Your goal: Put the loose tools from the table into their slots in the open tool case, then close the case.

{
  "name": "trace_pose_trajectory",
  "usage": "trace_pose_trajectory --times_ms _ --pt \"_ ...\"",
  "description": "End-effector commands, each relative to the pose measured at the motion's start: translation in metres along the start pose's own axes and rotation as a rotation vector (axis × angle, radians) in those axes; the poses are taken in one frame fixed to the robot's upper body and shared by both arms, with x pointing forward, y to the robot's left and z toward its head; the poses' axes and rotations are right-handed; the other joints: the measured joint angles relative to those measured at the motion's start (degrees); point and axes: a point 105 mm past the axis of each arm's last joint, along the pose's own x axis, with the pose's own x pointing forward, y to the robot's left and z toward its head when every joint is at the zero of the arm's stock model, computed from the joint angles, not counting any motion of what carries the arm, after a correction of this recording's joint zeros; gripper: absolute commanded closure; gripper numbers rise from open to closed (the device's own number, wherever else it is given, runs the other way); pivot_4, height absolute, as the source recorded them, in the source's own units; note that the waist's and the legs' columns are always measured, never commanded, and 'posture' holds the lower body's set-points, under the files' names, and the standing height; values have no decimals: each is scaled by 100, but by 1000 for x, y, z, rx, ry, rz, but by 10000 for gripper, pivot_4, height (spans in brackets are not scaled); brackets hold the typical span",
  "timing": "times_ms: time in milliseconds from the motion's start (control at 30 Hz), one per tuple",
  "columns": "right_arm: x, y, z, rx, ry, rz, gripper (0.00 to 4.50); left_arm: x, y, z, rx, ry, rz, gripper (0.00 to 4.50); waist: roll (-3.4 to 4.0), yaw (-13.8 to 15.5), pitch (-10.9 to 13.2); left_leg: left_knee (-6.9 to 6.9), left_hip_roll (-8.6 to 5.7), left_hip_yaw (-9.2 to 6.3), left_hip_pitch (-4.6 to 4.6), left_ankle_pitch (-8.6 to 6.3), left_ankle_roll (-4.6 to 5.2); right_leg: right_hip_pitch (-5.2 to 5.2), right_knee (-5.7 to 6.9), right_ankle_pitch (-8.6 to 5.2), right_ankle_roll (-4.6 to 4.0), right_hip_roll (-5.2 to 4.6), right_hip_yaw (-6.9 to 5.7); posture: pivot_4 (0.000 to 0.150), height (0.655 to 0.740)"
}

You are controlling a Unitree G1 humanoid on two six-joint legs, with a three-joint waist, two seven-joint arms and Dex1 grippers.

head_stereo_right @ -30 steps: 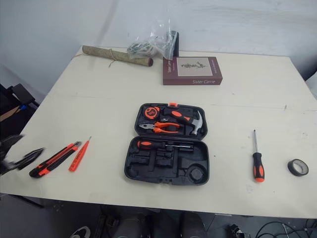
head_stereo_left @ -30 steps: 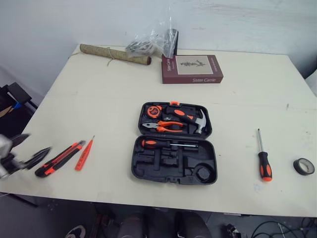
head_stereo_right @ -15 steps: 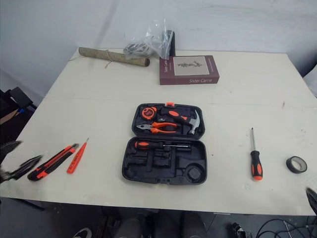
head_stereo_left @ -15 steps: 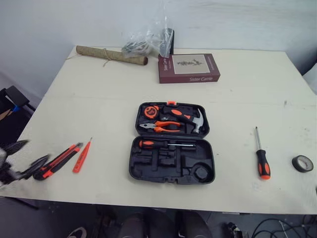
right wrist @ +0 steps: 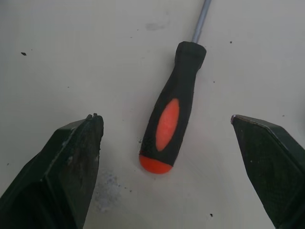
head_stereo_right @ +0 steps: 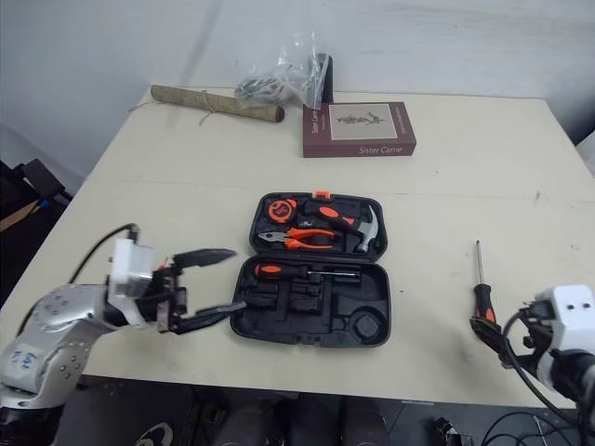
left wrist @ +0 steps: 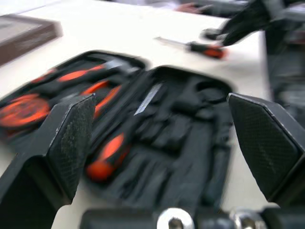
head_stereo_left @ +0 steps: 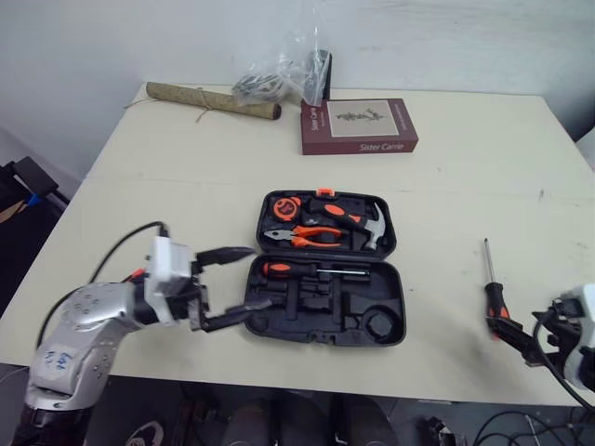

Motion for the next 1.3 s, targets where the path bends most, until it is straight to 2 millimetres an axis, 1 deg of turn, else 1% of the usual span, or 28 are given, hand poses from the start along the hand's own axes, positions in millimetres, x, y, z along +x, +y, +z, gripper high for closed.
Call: trace_pose_trajectory --times_ms 33,100,167,200,233,267,333,400,467,500,600,633,667,700,733,800,867,933,1000,1067,1133,1167,1300 --pt "9 -8 -9 15 42 -68 0 15 -17 14 5 -37 -123 353 -1 6 0 10 3 -1 -16 6 -1 -11 4 1 1 5 0 1500 7400" --pt "15 -5 -14 22 55 -59 0 17 -18 17 -2 -44 -136 353 -2 12 -1 19 3 -2 -22 11 -3 -16 10 1 2 11 -1 1500 7400" --pt "21 -4 -20 18 66 -61 5074 18 -16 17 0 -32 -143 0 -2 17 -1 25 5 -2 -21 13 -3 -16 16 1 3 17 4 1500 7400" --pt "23 -5 -23 27 71 -71 8750 17 -15 16 6 -23 -145 0 -10 19 -5 30 8 -2 -22 13 -3 -16 19 2 3 21 6 1500 7400" --pt "25 -6 -25 34 72 -81 14816 17 -15 16 9 -19 -145 0 -17 19 -10 32 10 -2 -20 13 -4 -14 18 3 5 28 13 1500 7400" --pt "27 -6 -25 29 62 -92 18741 16 -14 16 12 -15 -145 0 -30 18 -17 32 13 -2 -21 13 -4 -14 17 4 6 34 17 1500 7400" --pt "30 -6 -26 29 41 -111 29008 16 -14 15 24 -5 -153 0 -40 18 -23 32 17 -3 -21 11 -7 -13 14 4 7 40 22 1500 7400" --pt "32 -6 -22 18 -1 -126 34847 15 -16 14 8 5 -174 0 -52 16 -28 32 18 -3 -22 10 -8 -13 10 4 7 40 23 1500 7400" --pt "34 -2 -16 2 -61 -123 34738 15 -19 16 -30 -7 -197 0 -56 14 -30 32 19 -3 -22 10 -9 -12 9 4 7 40 24 1500 7400" --pt "35 9 -1 -59 -153 -85 34738 16 -19 20 -51 -40 -193 0 -56 11 -30 32 19 -3 -22 10 -9 -12 9 4 7 40 24 1500 7400" --pt "32 42 30 -217 -343 46 34738 17 -20 25 -63 -76 -183 0 -48 -5 -26 32 19 -3 -23 10 -9 -15 10 4 8 39 26 1500 7400" --pt "30 54 39 -297 -386 115 34738 16 -20 23 -49 -64 -175 0 -42 -25 -22 32 19 -2 -24 9 -10 -18 12 4 7 40 27 1500 7400" --pt "27 72 51 -440 -429 234 34738 12 -18 21 -34 -54 -146 0 -37 -44 -20 31 21 1 -24 8 -13 -21 12 4 7 45 31 1500 7400" --pt "25 83 56 -541 -448 314 34738 10 -17 19 -25 -47 -125 0 -33 -50 -18 32 24 7 -22 7 -15 -23 12 4 8 51 34 1500 7400" --pt "23 98 64 -658 -456 430 34738 5 -12 18 9 -45 -81 0 -33 -55 -17 31 23 18 -22 7 -15 -29 16 4 8 51 38 1500 7400" --pt "22 119 74 -810 -447 601 34738 -5 -5 14 57 -22 -22 0 -37 -75 -15 32 28 22 -18 6 -15 -29 16 4 8 54 37 1500 7400" --pt "24 135 82 -902 -415 742 34738 -13 -1 11 70 2 18 0 -47 -41 -9 34 35 14 -19 7 -17 -27 14 4 7 58 30 1500 7400" --pt "34 151 85 -1019 -327 867 34738 -22 3 10 68 22 61 0 -58 -33 -2 35 39 6 -21 7 -19 -27 14 2 2 59 26 1500 7400" --pt "44 158 87 -1098 -251 919 34738 -27 3 10 66 35 89 0 -60 4 2 42 39 1 -27 7 -19 -27 14 1 1 54 21 1500 7400" --pt "54 162 88 -1142 -183 939 34738 -32 3 9 58 45 113 0 -64 0 4 49 36 -11 -35 4 -14 -24 8 1 0 44 18 1500 7400" --pt "65 162 90 -1191 -104 912 34738 -36 -1 8 46 68 132 0 -66 -33 6 54 30 -15 -41 1 -7 -24 7 1 0 34 15 1500 7400" --pt "68 161 92 -1211 -83 903 34738 -37 -2 8 42 74 137 0 -67 -29 6 57 28 -12 -44 -2 -3 -24 6 1 1 27 10 1500 7400" --pt "73 155 84 -1272 -9 899 34738 -42 -5 7 26 91 158 0 -67 -19 6 58 22 -17 -48 -3 -2 -24 6 2 2 16 -6 1500 7400"
